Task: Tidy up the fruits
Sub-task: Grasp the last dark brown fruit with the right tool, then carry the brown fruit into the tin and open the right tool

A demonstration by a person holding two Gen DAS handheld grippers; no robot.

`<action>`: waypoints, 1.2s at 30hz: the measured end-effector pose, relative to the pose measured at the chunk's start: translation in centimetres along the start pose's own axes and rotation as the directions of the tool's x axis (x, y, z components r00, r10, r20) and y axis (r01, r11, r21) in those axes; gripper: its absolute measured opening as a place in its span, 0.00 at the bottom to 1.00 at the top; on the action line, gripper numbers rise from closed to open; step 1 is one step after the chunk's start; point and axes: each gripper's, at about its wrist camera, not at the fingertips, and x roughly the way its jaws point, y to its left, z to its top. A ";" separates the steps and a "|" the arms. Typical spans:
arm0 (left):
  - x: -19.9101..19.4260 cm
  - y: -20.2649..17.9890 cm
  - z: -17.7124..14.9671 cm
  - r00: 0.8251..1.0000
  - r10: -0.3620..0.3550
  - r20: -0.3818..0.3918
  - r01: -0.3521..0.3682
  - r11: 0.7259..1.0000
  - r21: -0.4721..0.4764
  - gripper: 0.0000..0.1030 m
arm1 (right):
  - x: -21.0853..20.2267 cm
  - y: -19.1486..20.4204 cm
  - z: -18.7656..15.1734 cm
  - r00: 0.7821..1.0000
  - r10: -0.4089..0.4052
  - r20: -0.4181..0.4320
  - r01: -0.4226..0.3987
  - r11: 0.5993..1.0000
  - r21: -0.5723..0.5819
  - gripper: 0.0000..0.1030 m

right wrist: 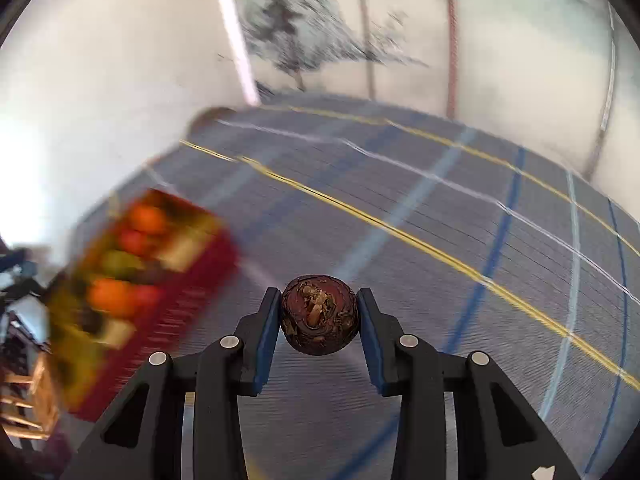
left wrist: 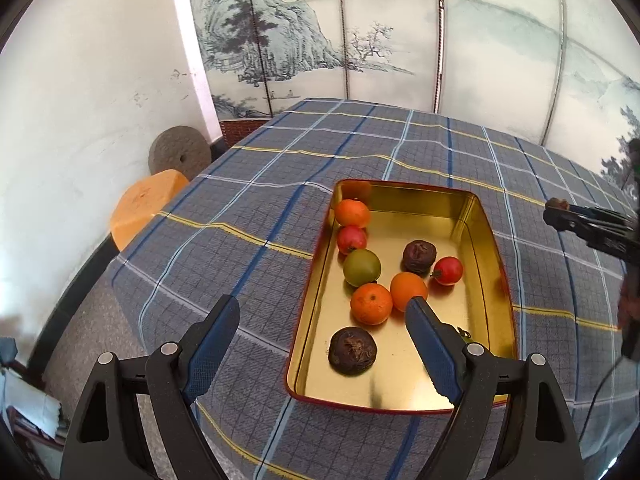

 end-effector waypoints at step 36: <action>-7.8 2.5 -1.5 0.967 -0.002 0.255 0.000 1.000 0.007 0.92 | 0.8 14.3 0.1 0.990 0.126 0.058 -0.122 0.991 -0.059 0.60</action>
